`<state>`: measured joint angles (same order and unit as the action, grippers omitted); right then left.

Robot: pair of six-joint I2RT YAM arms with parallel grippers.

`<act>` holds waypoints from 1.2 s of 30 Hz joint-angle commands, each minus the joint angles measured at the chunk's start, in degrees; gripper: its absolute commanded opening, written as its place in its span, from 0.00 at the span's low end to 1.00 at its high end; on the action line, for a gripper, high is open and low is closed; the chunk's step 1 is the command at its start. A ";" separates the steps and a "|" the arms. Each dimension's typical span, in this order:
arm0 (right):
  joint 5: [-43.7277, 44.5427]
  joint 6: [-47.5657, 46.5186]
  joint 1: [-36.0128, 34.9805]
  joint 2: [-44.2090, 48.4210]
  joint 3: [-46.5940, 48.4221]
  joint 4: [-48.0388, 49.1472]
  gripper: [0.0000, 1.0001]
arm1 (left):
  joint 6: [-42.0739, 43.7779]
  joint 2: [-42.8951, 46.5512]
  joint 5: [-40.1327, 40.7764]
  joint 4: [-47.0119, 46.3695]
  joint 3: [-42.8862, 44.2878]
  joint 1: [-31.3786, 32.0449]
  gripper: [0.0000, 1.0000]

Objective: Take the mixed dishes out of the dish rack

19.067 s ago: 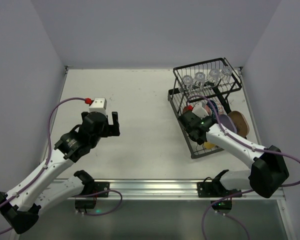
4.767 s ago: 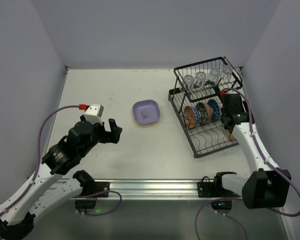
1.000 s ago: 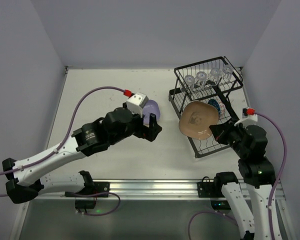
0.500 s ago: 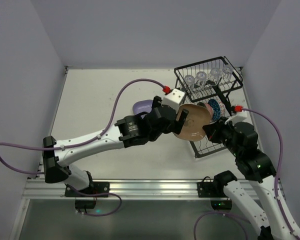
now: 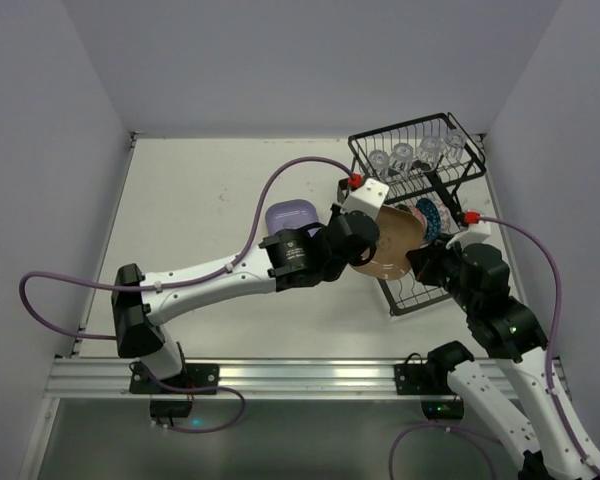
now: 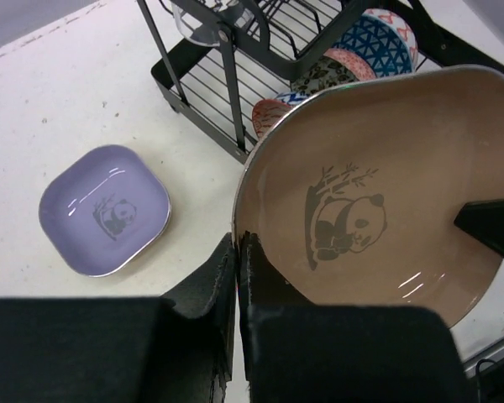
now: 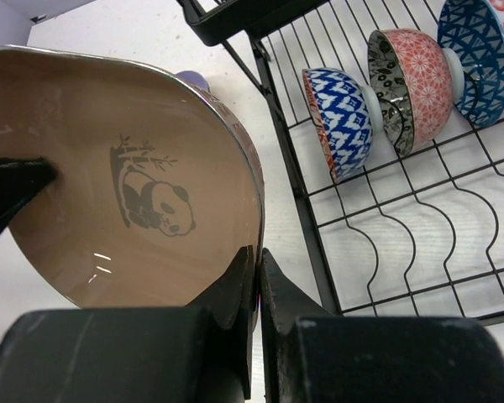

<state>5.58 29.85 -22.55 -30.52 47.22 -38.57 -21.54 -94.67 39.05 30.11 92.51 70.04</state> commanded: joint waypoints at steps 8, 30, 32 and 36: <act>2.14 -3.30 0.05 5.12 -0.20 1.84 0.99 | -8.13 3.78 13.69 4.33 -1.45 -2.70 0.00; 11.99 -7.17 0.05 12.51 3.58 -7.05 0.99 | -15.72 -2.87 -29.19 -4.53 -11.57 -45.17 0.00; 11.82 -7.43 -0.04 12.33 3.67 -7.05 0.99 | -16.07 -5.69 -29.99 -4.27 -10.77 -45.17 0.00; 11.38 -7.61 0.04 12.50 3.75 -6.96 0.99 | -17.22 -7.54 -30.61 -6.11 -11.39 -45.25 0.00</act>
<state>15.99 23.29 -22.48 -18.22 49.23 -45.93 -37.04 -102.50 11.68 27.88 78.65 25.12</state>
